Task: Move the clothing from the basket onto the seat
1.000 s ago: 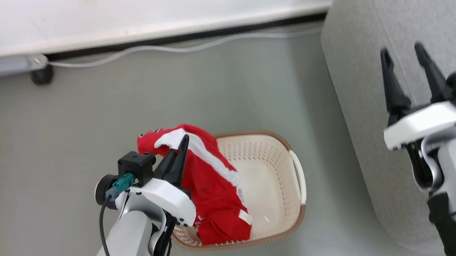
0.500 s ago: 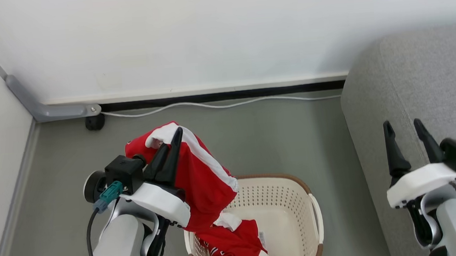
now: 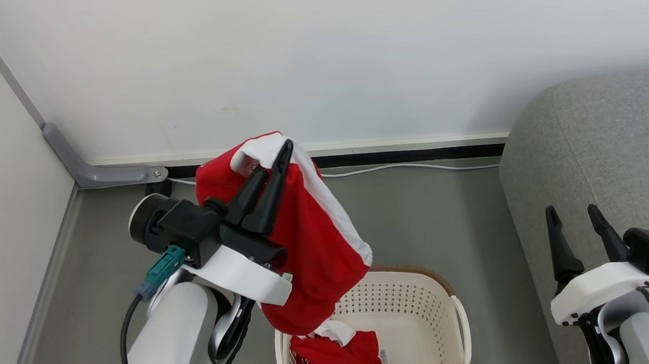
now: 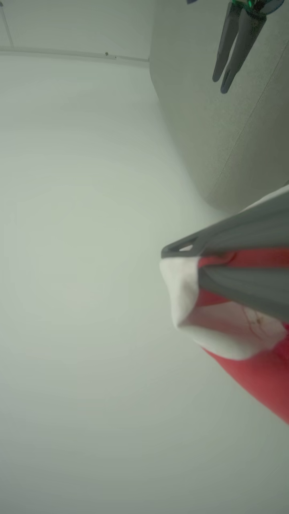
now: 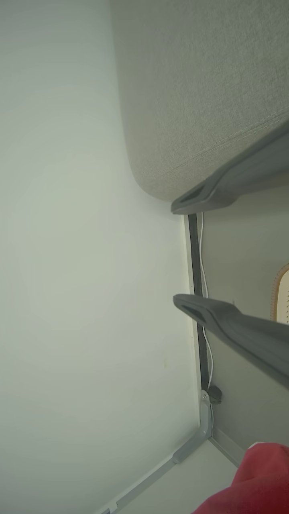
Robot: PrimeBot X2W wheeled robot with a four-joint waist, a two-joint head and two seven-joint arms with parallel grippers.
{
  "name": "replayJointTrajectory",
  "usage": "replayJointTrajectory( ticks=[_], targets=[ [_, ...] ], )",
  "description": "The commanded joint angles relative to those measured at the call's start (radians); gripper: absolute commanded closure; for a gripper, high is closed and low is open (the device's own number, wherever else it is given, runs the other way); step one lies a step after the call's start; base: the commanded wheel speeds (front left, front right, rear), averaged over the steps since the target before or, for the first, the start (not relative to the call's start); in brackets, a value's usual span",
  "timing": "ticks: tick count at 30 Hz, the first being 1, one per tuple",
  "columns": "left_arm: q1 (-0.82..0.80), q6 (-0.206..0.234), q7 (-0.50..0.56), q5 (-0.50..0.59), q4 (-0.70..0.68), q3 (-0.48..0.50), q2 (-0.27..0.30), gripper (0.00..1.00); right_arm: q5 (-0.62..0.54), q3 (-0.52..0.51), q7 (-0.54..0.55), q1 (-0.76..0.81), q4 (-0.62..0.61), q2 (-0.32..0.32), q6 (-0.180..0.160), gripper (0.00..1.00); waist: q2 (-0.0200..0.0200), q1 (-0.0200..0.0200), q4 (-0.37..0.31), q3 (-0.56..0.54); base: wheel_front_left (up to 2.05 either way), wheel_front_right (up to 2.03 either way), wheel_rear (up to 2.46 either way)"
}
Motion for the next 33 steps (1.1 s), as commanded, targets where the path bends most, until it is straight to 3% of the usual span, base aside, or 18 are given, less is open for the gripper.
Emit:
replayJointTrajectory(
  ticks=[1,11,22,27,33],
  targets=[
    [-0.065,-0.007,-0.005,-0.013,-0.049,0.023,0.022,1.0,-0.002,0.021,-0.006,-0.006,-0.016,-0.002,0.004,0.0,0.0,0.0,0.002,0.0,0.0,0.0,0.0],
    [-0.102,-0.007,-0.005,-0.044,-0.114,-0.072,0.029,1.0,-0.002,0.017,-0.006,-0.006,-0.013,0.007,0.004,0.0,0.0,0.0,0.01,0.013,0.0,0.0,0.0],
    [-0.115,-0.007,-0.005,-0.052,-0.103,-0.1,0.015,1.0,0.013,0.054,-0.006,-0.022,-0.032,0.006,0.004,0.0,0.0,0.0,0.0,0.033,0.0,0.0,0.0],
    [-0.114,-0.007,-0.005,-0.047,-0.091,-0.112,0.012,1.0,0.11,0.217,-0.006,-0.05,-0.14,-0.02,0.004,0.0,0.0,0.0,-0.01,0.051,0.0,0.0,0.0],
    [-0.121,-0.007,-0.005,-0.047,-0.083,-0.126,0.006,1.0,0.234,0.463,-0.006,-0.103,-0.276,-0.101,0.004,0.0,0.0,0.0,-0.011,0.068,0.0,0.0,0.0]
  ],
)
